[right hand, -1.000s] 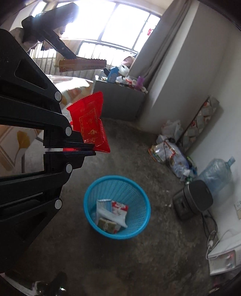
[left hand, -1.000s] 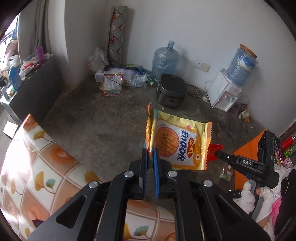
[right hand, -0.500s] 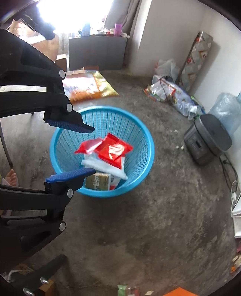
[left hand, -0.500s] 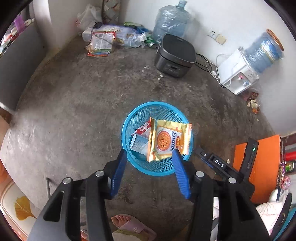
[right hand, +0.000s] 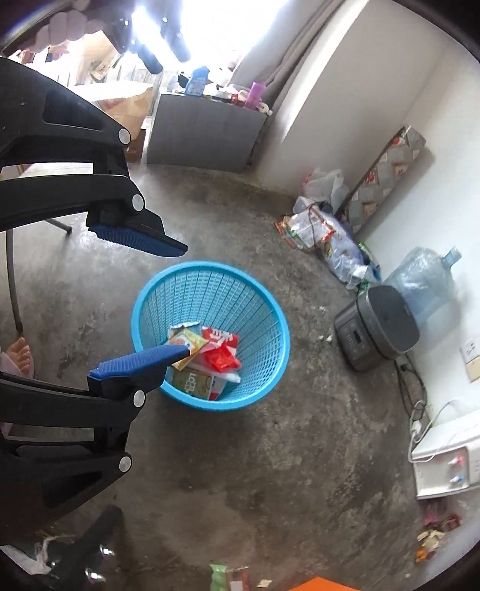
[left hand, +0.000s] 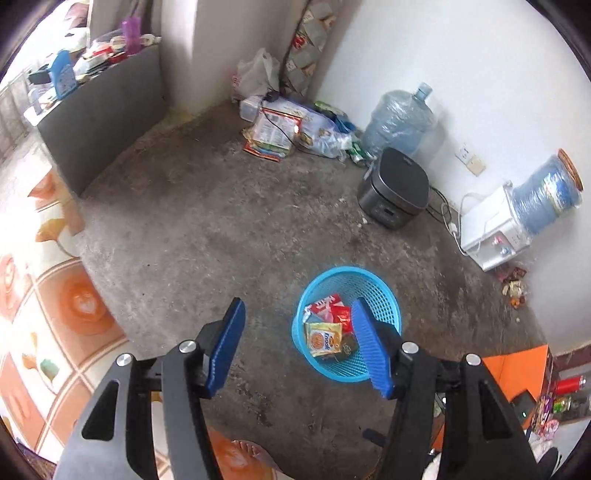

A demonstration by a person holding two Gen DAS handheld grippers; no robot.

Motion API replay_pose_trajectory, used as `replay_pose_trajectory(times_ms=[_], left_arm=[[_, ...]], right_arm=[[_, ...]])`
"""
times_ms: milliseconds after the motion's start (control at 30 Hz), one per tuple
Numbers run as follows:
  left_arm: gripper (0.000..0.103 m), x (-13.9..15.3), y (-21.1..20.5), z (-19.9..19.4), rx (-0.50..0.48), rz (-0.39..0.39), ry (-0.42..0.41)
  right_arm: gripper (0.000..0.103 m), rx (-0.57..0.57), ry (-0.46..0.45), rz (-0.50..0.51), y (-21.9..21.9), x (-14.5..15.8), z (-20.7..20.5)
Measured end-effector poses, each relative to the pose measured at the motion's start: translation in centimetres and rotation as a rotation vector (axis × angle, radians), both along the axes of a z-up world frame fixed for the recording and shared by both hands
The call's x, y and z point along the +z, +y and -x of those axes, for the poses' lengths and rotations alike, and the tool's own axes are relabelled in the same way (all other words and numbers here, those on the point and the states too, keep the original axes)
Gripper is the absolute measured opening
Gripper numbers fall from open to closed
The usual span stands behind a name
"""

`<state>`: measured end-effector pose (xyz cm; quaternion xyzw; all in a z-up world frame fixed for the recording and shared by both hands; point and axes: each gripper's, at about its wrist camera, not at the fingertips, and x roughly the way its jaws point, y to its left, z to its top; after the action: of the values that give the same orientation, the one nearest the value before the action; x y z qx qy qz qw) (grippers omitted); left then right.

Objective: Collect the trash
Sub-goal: 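Move both open tools back over the table, then grasp the clear Pepsi bottle with the right tool while the left pinches the white glove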

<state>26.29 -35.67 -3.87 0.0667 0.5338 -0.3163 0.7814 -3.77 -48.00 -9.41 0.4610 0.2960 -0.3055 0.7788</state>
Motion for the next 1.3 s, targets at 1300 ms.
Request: replay_pose_trajectory(times_ms=[1300], left_arm=[[0.055,3.2,50.9,18.7,0.484,0.172,-0.182]], right_arm=[[0.062,1.633,-0.135,0.212,39.8,13.1,-16.4]])
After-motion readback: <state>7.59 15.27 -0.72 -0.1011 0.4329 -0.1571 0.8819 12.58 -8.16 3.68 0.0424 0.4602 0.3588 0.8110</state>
